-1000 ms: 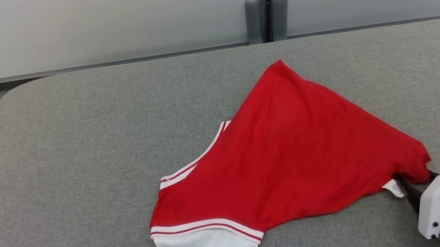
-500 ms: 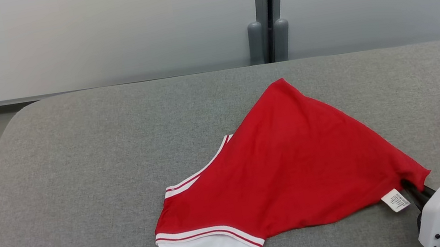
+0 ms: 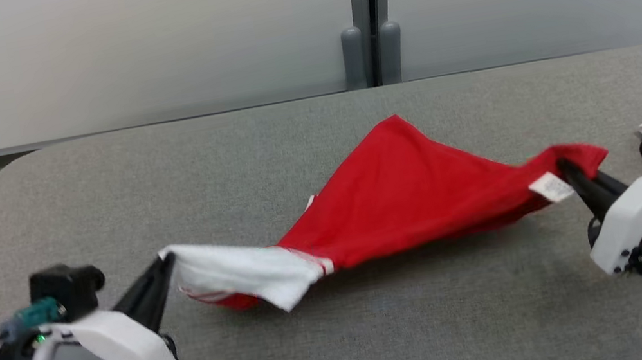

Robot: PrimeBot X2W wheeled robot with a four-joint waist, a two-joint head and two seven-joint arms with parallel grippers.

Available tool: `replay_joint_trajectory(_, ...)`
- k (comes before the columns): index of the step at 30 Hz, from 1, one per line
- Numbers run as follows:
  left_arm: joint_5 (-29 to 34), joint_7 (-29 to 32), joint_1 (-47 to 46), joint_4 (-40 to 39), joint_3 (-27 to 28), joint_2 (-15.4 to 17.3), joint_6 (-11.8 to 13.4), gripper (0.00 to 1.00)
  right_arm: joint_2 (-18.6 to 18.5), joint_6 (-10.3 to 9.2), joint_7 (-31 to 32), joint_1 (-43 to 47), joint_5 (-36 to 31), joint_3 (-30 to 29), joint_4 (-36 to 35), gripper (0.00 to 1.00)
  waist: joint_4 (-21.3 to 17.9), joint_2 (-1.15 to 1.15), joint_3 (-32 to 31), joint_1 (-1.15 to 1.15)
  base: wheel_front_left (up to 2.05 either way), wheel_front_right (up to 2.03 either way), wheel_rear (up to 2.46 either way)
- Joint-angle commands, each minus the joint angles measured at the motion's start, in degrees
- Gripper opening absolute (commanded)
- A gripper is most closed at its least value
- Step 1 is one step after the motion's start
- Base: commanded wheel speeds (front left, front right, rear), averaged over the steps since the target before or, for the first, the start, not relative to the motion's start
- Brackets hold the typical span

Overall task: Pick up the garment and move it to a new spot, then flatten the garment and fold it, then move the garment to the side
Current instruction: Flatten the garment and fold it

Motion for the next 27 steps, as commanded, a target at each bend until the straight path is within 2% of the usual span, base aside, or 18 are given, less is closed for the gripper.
replay_joint_trajectory(1,-0.1,-1.3,-4.3,1.4,1.1,0.2,-0.7,0.00,-1.0,0.02,0.9,-2.7,-0.1,-0.2,-0.7,0.00,-0.5,0.00,2.3,0.00,0.00,0.00,0.00)
replay_joint_trajectory(6,1.5,-4.7,-17.2,8.3,2.0,0.4,-2.0,0.00,-1.9,0.03,3.5,-11.6,2.9,0.6,-1.0,0.00,-1.1,0.00,7.5,0.00,0.00,0.00,0.00)
replay_joint_trajectory(13,5.8,-10.3,-38.9,20.0,1.3,2.0,-3.4,0.00,-1.6,0.03,4.8,-27.7,7.3,2.6,3.7,0.00,-1.8,0.00,15.7,0.00,0.00,0.00,0.00)
replay_joint_trajectory(14,7.6,-11.3,-45.4,23.0,0.2,3.2,-3.8,0.00,-2.1,0.02,4.4,-32.8,7.7,3.5,5.1,0.00,-1.8,0.00,18.1,0.00,0.00,0.00,0.00)
replay_joint_trajectory(19,7.4,-14.0,-60.2,30.1,-1.4,3.8,-4.5,0.00,-3.6,0.02,1.7,-44.6,6.8,5.6,8.7,0.00,-1.3,0.00,22.6,0.00,0.00,0.00,0.00)
replay_joint_trajectory(27,6.0,-18.6,-76.1,40.8,-3.8,4.8,-4.6,0.00,-6.0,0.00,-2.7,-59.6,7.8,8.7,12.8,0.00,-0.5,0.00,26.4,0.00,0.00,0.00,0.00)
